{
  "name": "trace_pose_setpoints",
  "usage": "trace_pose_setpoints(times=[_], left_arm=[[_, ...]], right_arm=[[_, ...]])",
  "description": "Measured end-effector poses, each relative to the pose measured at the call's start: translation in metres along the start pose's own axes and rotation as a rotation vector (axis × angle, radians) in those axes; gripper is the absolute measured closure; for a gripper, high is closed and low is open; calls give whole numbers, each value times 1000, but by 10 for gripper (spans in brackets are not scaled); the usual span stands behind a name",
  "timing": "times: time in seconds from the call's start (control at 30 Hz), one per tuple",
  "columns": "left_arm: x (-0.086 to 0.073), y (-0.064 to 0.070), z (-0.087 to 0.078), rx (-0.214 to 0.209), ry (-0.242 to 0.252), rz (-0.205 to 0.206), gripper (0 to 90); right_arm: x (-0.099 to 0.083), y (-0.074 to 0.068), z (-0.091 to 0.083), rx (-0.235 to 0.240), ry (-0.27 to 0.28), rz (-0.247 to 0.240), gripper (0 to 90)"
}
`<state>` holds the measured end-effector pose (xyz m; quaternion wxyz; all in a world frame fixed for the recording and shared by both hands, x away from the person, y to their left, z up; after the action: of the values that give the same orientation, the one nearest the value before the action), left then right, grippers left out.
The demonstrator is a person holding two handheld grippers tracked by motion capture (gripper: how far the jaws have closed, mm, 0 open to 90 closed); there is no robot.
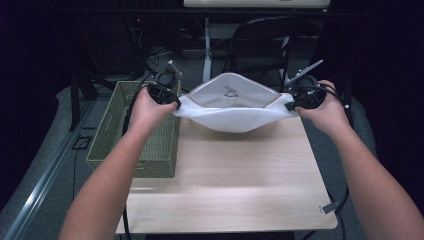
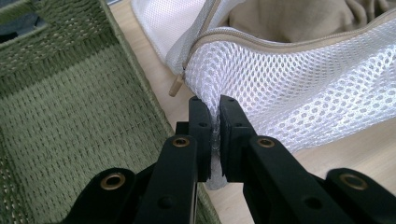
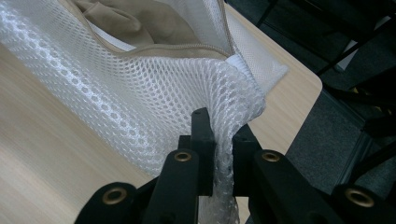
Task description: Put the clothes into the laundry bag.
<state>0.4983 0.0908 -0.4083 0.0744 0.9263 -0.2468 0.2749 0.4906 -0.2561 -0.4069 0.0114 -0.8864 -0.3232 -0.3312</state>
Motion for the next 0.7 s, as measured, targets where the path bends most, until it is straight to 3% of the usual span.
trace_pose_setpoints(times=[0.7], left_arm=[[2,2,-16,4,32,5,850]], right_arm=[[10,0,-18,-29,41,-31,836]])
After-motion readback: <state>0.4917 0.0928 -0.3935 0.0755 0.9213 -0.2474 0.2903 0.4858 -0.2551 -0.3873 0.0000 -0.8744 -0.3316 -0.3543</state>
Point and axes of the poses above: each handheld gripper's, and its own axes: z roughly forward along the jaws, x roughly out of its top, y roughly to its right, the point moved 9 cm from there along z, roughly forward along the jaws, and after that the axes turned 3 degrees about y, right-handed, at the moved point
